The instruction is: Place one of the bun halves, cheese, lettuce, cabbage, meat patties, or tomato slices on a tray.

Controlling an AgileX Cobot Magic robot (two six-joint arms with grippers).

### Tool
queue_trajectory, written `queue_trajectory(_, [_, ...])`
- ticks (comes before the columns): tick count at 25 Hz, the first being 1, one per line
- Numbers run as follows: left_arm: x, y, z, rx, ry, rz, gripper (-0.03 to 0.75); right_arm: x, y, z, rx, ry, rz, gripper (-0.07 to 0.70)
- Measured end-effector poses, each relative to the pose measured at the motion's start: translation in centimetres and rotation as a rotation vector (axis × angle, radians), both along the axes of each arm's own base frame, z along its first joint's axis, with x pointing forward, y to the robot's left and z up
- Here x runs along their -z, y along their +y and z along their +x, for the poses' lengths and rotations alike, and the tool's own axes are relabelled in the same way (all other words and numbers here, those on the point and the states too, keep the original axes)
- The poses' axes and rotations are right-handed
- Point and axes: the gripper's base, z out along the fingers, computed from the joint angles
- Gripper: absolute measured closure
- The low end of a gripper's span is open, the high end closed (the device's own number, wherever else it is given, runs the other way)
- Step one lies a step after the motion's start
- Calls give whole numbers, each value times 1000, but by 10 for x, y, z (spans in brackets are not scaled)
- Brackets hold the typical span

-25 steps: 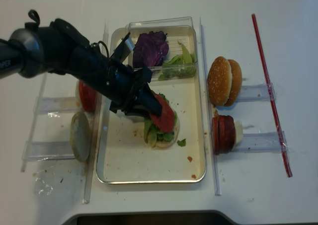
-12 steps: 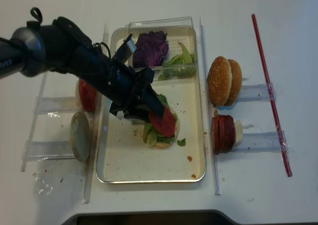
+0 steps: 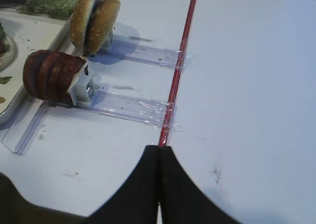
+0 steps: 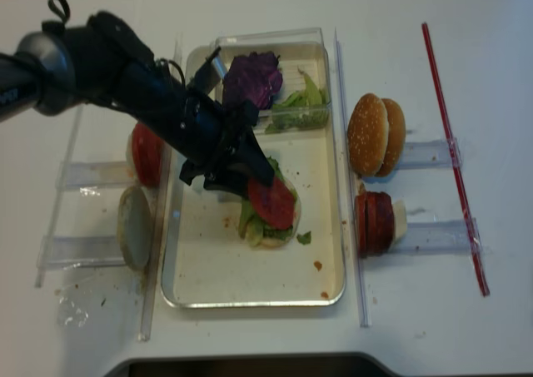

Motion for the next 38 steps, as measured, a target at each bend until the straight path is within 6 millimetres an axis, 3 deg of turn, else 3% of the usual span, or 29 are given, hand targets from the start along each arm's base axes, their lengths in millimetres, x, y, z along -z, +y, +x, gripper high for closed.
queue_trajectory(17, [-31,12,24,-38,-81,242,399,0,0,0,1,0,1,615])
queue_trajectory(28, [-48,35,16,-56,-161,479,399,0,0,0,1,0,1,615])
queue_trajectory(38, [-81,57,3,-85,-295,651,399,0,0,0,1,0,1,615])
